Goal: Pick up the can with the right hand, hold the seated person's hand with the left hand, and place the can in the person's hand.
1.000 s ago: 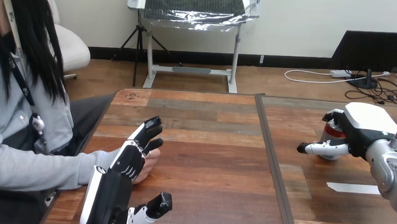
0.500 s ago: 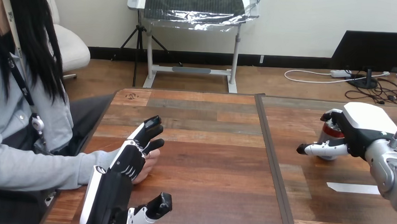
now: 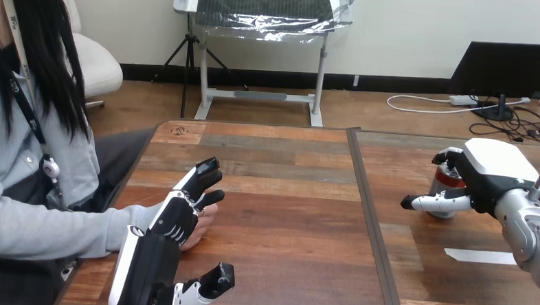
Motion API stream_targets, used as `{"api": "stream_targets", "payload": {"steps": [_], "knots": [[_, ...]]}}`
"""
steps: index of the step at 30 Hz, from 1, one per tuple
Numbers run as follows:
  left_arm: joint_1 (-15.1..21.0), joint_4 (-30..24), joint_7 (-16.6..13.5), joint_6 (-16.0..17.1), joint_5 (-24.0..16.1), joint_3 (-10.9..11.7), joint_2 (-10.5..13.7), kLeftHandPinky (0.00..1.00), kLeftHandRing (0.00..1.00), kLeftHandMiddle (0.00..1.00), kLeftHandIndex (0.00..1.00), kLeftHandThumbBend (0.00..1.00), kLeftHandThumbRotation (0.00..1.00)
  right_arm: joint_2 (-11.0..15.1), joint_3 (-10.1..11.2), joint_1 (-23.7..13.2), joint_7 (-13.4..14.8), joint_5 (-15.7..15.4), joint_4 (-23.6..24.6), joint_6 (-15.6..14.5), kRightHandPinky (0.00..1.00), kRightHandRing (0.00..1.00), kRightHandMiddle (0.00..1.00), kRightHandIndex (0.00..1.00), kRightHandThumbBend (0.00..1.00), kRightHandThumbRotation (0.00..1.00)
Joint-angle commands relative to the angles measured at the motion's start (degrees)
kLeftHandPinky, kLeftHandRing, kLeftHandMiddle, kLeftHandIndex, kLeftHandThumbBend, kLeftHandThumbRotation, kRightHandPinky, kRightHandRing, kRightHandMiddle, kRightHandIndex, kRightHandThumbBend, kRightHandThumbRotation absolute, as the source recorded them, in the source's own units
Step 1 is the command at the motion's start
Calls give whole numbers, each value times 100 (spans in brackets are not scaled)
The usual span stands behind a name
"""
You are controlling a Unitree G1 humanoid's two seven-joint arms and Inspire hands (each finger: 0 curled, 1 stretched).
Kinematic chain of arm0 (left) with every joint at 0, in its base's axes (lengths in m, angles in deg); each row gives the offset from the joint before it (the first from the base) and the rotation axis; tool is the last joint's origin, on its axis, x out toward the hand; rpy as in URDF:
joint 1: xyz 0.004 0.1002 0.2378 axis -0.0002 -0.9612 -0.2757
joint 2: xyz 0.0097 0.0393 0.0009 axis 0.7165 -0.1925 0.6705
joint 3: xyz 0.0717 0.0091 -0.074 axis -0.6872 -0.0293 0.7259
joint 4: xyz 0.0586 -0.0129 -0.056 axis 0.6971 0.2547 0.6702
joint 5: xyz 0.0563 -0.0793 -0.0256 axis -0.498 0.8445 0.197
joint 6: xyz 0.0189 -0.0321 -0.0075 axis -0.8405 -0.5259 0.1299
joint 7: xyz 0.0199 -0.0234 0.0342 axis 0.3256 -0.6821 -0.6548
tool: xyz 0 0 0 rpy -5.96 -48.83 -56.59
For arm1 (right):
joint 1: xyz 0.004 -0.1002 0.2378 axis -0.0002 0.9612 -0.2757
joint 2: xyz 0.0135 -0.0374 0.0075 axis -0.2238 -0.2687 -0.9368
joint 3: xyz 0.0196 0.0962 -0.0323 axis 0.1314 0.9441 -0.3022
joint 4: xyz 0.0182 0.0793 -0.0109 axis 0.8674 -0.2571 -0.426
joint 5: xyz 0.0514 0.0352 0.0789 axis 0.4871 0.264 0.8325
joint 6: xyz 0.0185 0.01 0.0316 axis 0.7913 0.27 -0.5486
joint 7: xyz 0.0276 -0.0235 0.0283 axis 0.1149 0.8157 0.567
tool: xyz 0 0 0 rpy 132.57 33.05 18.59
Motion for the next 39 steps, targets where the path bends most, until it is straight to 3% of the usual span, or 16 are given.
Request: {"api": "stream_targets", "payload": {"steps": [1,36,39], "knots": [[241,-165,35,45,102,-61,21,83,90,91,88,100,67,75,1,-93,34,39,109,139,78,82,82,82,86,67],[272,-143,107,64,150,-35,52,82,90,92,88,100,67,135,78,-86,92,143,176,377,76,80,80,80,87,67],[267,-160,69,66,65,32,51,83,90,92,88,100,68,180,51,-58,179,115,220,513,76,80,80,80,87,65]]}}
